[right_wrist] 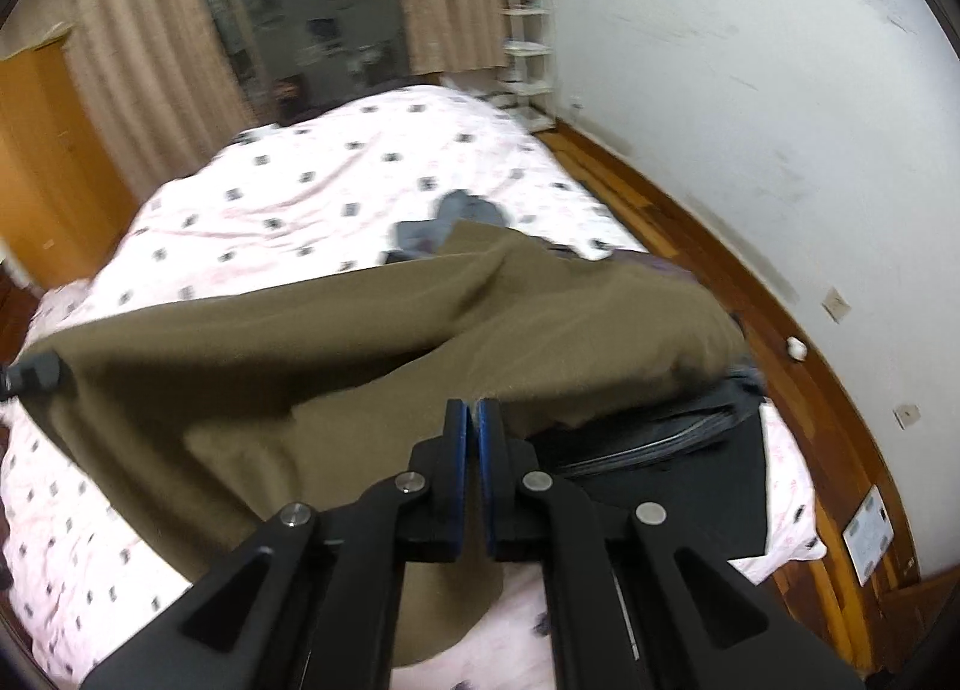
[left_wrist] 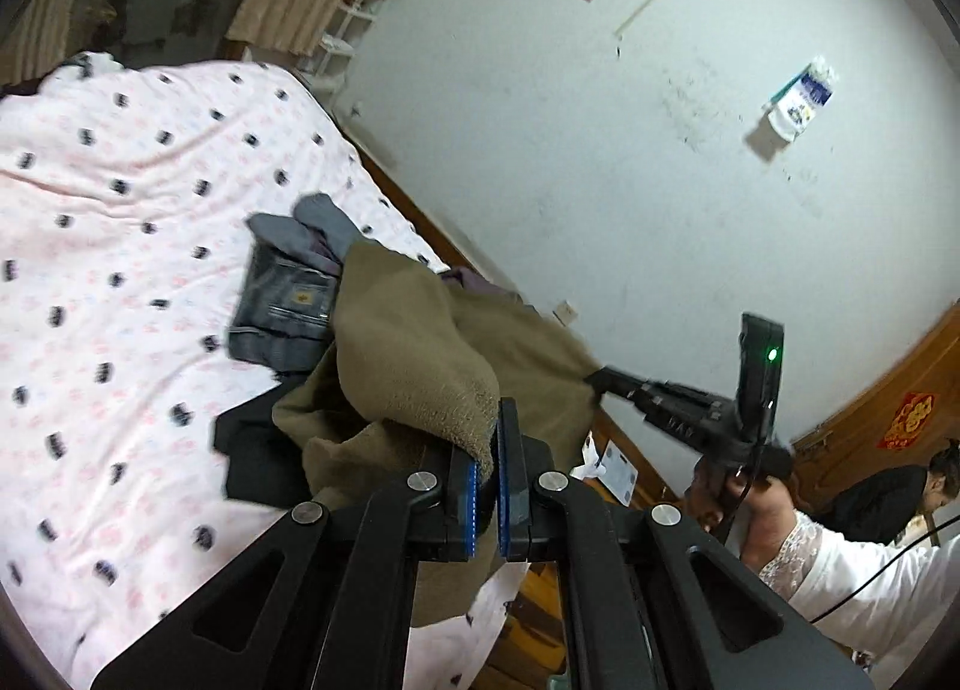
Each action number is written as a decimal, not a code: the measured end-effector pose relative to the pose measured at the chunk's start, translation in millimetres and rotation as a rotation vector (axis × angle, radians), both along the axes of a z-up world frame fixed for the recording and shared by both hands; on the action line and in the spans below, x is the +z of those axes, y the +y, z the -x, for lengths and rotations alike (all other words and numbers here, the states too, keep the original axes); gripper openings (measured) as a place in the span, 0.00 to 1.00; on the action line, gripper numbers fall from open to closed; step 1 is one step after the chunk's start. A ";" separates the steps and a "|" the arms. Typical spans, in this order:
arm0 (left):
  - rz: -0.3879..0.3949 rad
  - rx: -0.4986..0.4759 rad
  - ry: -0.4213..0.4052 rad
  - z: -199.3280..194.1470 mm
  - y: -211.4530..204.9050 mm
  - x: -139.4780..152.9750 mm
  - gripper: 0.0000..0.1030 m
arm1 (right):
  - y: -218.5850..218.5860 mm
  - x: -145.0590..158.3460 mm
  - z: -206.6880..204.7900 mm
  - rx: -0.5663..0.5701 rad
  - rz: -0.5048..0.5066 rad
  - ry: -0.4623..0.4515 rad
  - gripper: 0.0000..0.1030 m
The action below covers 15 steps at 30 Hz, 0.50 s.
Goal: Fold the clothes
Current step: 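Grasp the olive sweatshirt with the right tool while the left tool grasps it too, then lift the olive sweatshirt off the pile with both tools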
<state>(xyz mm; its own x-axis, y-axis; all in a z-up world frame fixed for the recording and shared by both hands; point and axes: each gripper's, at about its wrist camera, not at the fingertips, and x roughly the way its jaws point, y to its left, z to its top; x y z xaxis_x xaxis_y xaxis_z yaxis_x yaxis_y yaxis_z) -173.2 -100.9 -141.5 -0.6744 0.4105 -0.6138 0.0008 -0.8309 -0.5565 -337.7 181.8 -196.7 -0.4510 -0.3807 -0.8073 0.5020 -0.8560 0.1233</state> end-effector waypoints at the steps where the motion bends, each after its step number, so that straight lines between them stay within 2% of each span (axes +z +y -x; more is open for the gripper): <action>1: 0.008 0.012 -0.001 -14.2 -7.4 6.2 0.03 | -9.6 6.0 -13.2 0.026 0.007 -0.002 0.02; 7: 0.040 0.103 -0.019 -103.0 -52.4 28.7 0.00 | -82.7 42.8 -99.5 0.202 0.067 0.015 0.00; 11: 0.098 0.139 -0.027 -144.1 -72.2 35.8 0.00 | -140.5 34.8 -138.7 0.271 0.041 -0.074 0.02; 12: 0.117 0.146 -0.040 -151.0 -75.3 33.3 0.00 | -153.8 28.2 -144.8 0.277 0.042 -0.121 0.13; 13: 0.131 0.153 -0.056 -157.3 -78.2 28.3 0.00 | -163.0 20.0 -147.8 0.272 0.041 -0.172 0.37; 15: 0.150 0.174 -0.099 -165.9 -83.6 11.4 0.00 | -170.3 5.0 -146.6 0.224 0.032 -0.225 0.65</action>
<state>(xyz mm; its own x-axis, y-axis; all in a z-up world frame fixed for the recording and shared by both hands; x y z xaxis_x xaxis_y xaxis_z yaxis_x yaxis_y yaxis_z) -7.3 -184.5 -130.1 -0.6601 0.1930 -0.7260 0.1994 -0.8867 -0.4171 -191.1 11.5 -191.7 -0.1639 -0.4769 -0.8635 0.6349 -0.7210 0.2776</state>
